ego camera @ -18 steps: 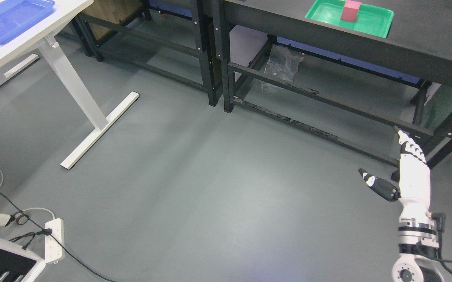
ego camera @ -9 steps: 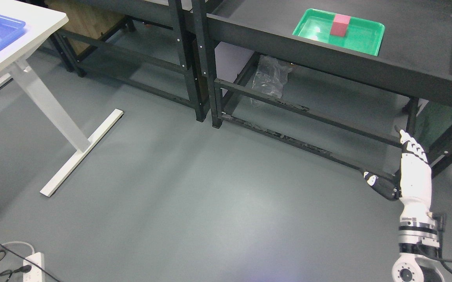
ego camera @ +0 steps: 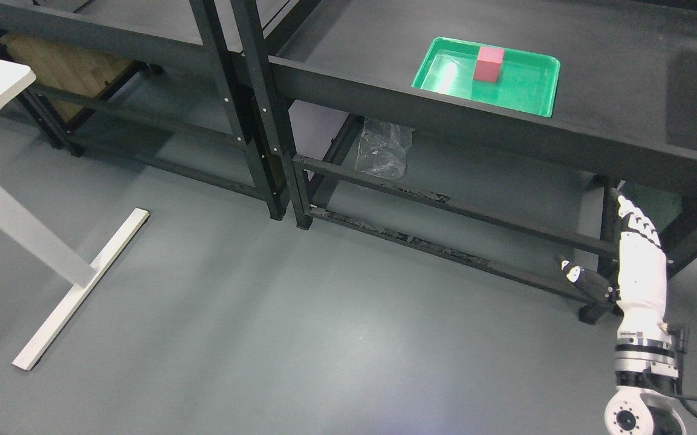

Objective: Pick pink block from left shelf to tray
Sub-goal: 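Drive toward the shelf holding the green tray with the pink block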

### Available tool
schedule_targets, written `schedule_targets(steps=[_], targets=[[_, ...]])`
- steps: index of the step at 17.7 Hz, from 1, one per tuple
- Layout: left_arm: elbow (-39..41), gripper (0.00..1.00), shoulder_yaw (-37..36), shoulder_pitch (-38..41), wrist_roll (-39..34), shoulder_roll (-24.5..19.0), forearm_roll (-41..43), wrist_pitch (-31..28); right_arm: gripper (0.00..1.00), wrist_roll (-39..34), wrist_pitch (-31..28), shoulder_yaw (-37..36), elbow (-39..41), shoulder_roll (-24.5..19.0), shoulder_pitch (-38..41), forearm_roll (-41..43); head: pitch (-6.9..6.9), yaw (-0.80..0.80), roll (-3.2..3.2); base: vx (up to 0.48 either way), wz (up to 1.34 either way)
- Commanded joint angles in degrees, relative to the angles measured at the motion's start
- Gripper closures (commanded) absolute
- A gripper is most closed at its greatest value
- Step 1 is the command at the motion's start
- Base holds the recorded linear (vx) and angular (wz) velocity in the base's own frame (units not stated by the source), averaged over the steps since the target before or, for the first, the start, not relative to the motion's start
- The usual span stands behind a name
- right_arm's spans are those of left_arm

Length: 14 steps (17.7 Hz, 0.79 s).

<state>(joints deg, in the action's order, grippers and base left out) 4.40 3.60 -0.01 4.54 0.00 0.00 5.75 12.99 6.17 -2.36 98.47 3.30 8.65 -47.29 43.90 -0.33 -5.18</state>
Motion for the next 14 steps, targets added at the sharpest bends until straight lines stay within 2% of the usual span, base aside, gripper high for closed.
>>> schedule_targets(steps=[1,14], targets=[[0.0,0.0,0.0,0.53,0.03,-1.0,0.09,0.05,0.0,0.01,0.07,-0.02,-0.03,-0.04,-0.22,0.0,0.0,0.0,0.0,0.284,-0.14],[0.0,0.0,0.0,0.53,0.03,-1.0,0.09,0.05,0.0,-0.07,0.07,0.34,-0.04,-0.75,-0.3,0.09,0.0,0.0,0.0,0.281,-0.03]])
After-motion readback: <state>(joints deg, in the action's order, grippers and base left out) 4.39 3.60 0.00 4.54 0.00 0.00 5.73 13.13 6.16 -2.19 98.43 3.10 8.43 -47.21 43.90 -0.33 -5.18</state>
